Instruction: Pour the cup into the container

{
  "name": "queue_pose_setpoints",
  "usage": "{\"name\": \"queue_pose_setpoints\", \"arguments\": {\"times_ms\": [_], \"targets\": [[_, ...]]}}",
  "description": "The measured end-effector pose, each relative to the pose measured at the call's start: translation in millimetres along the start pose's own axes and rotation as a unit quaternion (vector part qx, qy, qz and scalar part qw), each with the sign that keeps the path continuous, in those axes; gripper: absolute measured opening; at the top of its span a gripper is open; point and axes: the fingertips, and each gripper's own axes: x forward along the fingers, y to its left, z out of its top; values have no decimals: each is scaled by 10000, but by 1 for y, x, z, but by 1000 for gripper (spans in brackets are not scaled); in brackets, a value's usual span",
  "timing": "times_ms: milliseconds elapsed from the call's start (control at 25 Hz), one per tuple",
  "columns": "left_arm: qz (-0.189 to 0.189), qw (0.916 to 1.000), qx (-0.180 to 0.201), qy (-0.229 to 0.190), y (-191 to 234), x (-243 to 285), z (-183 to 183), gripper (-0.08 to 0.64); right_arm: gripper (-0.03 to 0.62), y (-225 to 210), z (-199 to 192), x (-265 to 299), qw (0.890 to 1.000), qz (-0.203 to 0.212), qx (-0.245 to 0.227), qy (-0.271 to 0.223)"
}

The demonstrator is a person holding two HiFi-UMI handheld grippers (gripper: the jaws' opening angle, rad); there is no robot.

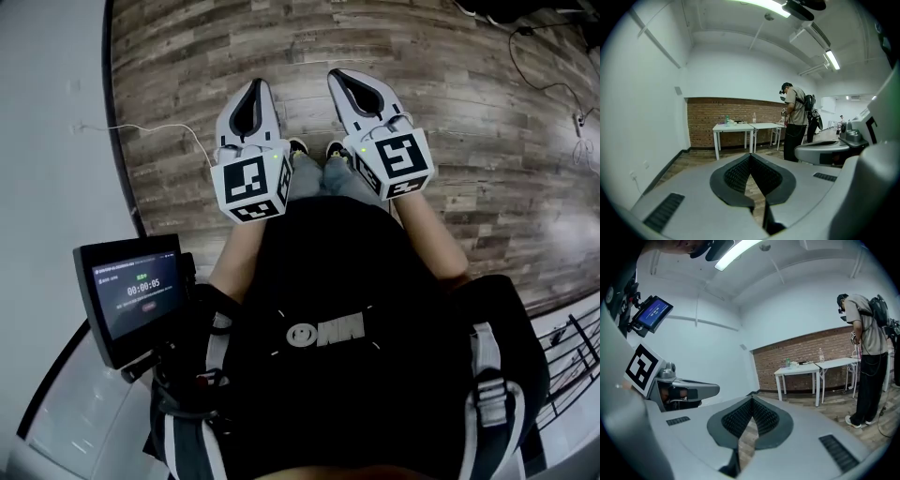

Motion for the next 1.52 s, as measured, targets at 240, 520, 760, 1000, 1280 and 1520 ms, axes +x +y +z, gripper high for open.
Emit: {"name": "queue_pose_setpoints", "arguments": {"times_ms": [240,520,760,1000,1280,1520], "targets": [[-249,9996,4,97,53,64,13,-3,-6,-18,18,79,9997,-214,97,55],[-439,9988,-47,-229,63,78,29,-3,-6,-15,33,100,9997,-226,-62,-80],[-422,9983,-291,-272,135,116,41,-3,-6,6,56,186,9991,-22,-386,177],[-462,9980,-398,-152,167,141,46,-3,-6,0,65,227,9985,-66,-423,337],[-552,9980,-265,-168,159,190,64,-3,-6,-45,78,250,9991,-127,-342,219],[-468,9989,-90,-7,139,252,86,-3,-6,-113,93,268,9996,-116,-229,132]]}}
